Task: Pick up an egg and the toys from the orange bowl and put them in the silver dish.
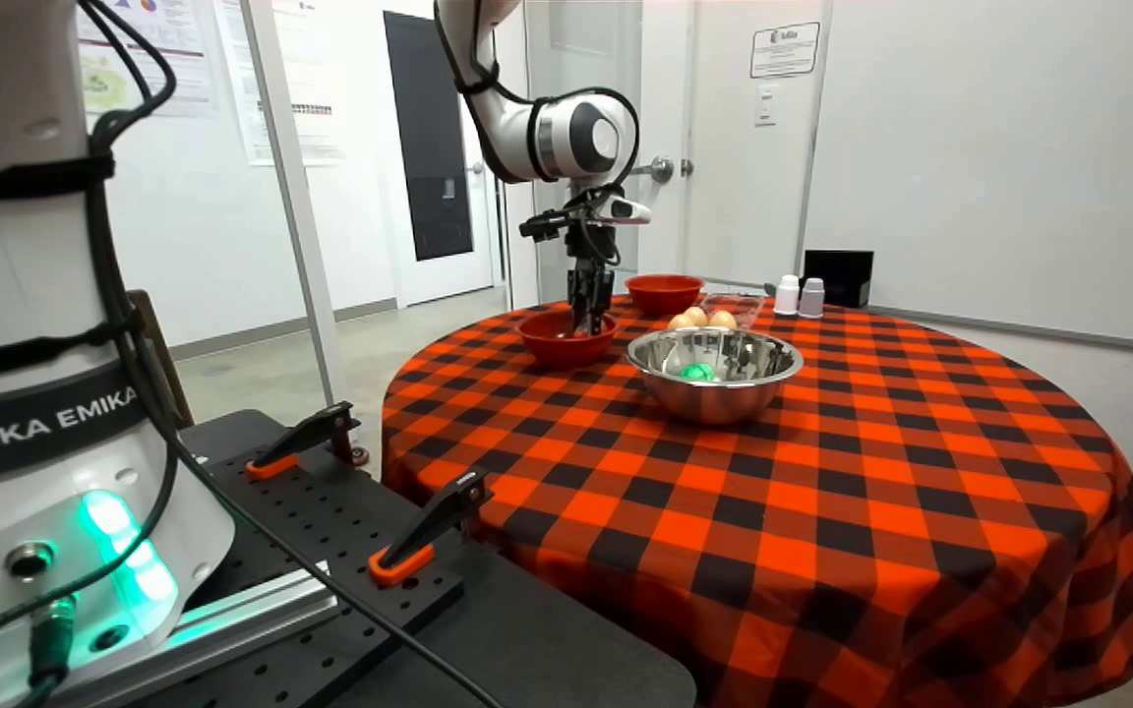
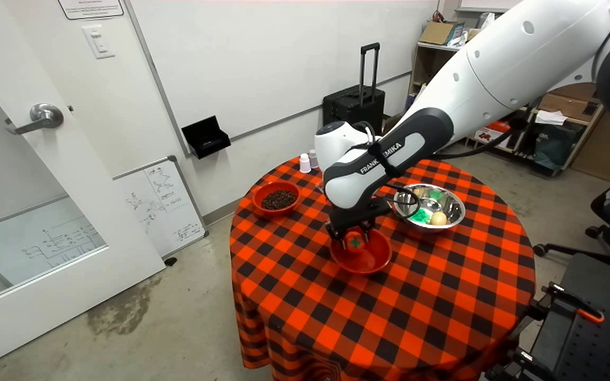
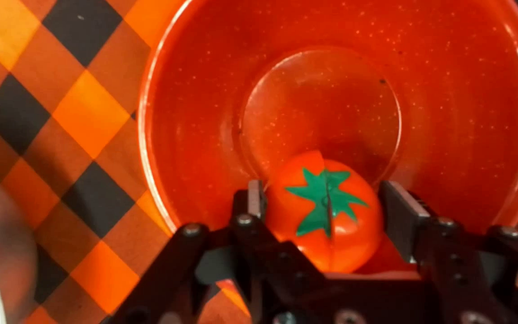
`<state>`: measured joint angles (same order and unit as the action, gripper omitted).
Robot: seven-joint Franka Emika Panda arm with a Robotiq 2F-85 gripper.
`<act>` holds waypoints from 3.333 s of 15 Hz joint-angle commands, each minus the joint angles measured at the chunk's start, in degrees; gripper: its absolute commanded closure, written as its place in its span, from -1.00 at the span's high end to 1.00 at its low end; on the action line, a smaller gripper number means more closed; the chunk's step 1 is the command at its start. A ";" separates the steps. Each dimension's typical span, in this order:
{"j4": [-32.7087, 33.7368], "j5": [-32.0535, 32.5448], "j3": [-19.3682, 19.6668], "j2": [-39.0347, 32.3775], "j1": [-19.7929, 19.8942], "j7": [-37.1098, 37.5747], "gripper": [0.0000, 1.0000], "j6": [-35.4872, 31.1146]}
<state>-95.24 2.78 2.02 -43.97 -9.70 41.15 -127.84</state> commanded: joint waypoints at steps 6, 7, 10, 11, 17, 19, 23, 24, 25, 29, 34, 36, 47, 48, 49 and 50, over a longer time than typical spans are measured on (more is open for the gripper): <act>-9.25 -3.17 -0.06 13.67 1.93 -8.50 -0.23 -0.69; -10.58 -2.54 0.60 15.57 2.19 -9.05 -0.23 -1.03; -12.36 -0.34 3.56 18.75 3.37 -8.48 -0.23 -2.34; -12.50 0.90 4.90 19.13 3.81 -7.69 -0.23 -2.92; -11.69 8.48 11.46 14.18 6.57 -5.77 -0.23 -10.08; -11.52 8.80 12.54 12.10 7.37 -6.17 -0.23 -11.11; -12.01 8.50 14.26 9.20 7.75 -6.48 -0.23 -11.66; -12.24 8.26 14.50 8.82 7.86 -6.61 -0.23 -11.51; -12.46 8.14 14.77 8.47 7.96 -6.77 -0.23 -11.53; -13.21 7.77 15.33 7.41 8.20 -7.24 0.77 -11.33; -19.04 7.23 14.21 14.06 8.18 -9.80 1.00 -12.42; -23.28 7.68 13.73 19.79 8.13 -12.00 1.00 -13.60; -35.59 -0.68 6.20 45.46 14.02 -40.46 1.00 -4.38; -36.70 -1.60 5.86 48.65 13.92 -42.67 1.00 -2.44; -37.68 -1.84 5.63 51.08 13.83 -43.59 1.00 -1.44; -38.55 -1.87 5.48 52.62 13.77 -43.85 1.00 -1.12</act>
